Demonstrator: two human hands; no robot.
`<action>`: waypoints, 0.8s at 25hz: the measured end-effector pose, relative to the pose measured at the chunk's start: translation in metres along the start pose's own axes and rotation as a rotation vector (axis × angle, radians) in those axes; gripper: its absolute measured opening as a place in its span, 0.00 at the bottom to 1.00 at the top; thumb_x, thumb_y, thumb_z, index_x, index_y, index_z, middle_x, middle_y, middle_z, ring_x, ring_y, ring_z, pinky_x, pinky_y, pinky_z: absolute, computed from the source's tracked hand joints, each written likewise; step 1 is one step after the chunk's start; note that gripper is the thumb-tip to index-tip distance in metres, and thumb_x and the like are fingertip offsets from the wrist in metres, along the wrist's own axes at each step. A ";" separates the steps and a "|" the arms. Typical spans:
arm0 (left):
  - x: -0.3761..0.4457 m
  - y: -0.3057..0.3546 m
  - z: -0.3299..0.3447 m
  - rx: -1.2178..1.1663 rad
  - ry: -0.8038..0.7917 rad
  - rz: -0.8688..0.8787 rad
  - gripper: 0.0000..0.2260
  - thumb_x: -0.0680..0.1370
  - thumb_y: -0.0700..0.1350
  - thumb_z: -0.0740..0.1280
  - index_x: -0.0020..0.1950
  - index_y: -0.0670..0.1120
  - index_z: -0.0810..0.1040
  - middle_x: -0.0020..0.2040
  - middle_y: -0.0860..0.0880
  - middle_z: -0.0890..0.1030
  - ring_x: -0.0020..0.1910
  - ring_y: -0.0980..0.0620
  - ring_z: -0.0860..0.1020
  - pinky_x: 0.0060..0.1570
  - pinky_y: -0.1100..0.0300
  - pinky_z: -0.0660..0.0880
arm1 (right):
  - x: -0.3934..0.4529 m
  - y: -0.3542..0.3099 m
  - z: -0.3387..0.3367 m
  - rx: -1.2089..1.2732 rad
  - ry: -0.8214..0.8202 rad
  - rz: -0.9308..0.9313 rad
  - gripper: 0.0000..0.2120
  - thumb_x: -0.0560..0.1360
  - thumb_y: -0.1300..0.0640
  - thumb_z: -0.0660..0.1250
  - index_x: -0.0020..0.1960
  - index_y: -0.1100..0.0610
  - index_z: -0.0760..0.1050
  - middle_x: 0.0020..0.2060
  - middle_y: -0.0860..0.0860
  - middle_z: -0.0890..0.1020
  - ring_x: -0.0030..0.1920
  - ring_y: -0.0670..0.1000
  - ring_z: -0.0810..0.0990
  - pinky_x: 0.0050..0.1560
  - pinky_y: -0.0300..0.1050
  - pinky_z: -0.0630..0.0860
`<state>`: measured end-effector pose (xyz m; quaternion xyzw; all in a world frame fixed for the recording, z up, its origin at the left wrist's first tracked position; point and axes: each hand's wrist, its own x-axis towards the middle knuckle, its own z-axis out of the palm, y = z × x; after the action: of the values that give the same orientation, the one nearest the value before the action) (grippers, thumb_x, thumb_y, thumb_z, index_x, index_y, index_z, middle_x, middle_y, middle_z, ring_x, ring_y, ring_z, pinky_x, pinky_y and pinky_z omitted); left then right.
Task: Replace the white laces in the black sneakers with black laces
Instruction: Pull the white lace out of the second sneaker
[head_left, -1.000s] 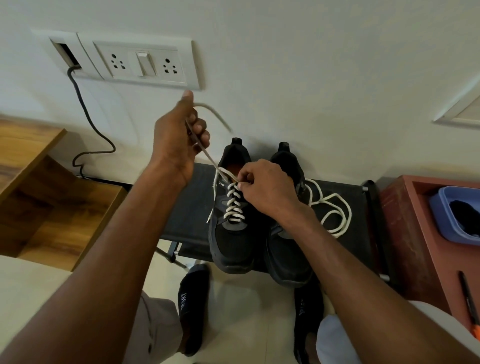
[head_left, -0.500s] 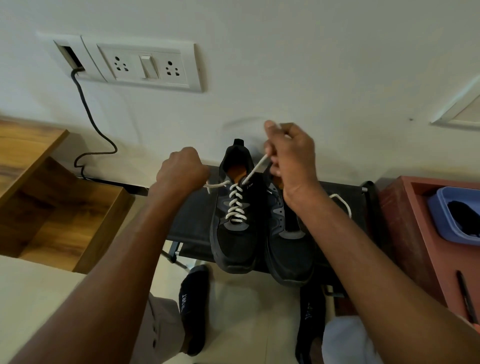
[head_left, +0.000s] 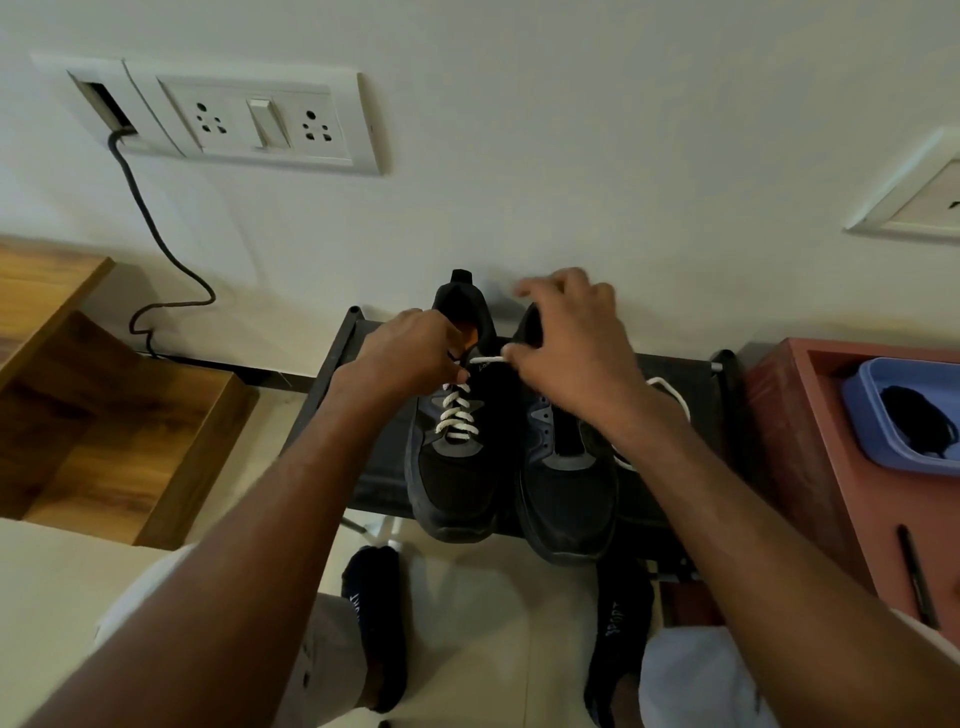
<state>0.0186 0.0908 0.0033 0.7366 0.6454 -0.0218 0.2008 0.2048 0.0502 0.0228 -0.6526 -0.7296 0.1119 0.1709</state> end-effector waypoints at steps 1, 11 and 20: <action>0.000 0.001 -0.001 -0.021 0.024 -0.025 0.13 0.74 0.54 0.78 0.57 0.54 0.85 0.54 0.49 0.83 0.54 0.45 0.79 0.51 0.50 0.75 | -0.003 -0.007 0.009 -0.016 -0.103 -0.059 0.36 0.74 0.43 0.76 0.77 0.47 0.66 0.70 0.53 0.69 0.69 0.58 0.67 0.65 0.58 0.75; -0.008 0.004 -0.007 -0.587 0.105 -0.338 0.03 0.73 0.40 0.79 0.42 0.48 0.88 0.40 0.49 0.85 0.44 0.53 0.82 0.46 0.57 0.80 | -0.011 -0.015 0.050 -0.176 -0.249 -0.104 0.48 0.66 0.29 0.76 0.79 0.43 0.61 0.74 0.49 0.71 0.73 0.57 0.67 0.69 0.61 0.68; -0.010 0.008 -0.003 -0.277 0.105 -0.129 0.05 0.74 0.50 0.78 0.47 0.52 0.86 0.44 0.51 0.83 0.45 0.51 0.80 0.44 0.57 0.77 | -0.012 -0.013 0.049 -0.142 -0.215 -0.085 0.48 0.65 0.29 0.77 0.78 0.43 0.63 0.73 0.45 0.73 0.71 0.55 0.68 0.67 0.59 0.68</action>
<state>0.0239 0.0821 0.0112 0.6591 0.6978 0.0928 0.2647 0.1749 0.0401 -0.0187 -0.6159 -0.7767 0.1218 0.0497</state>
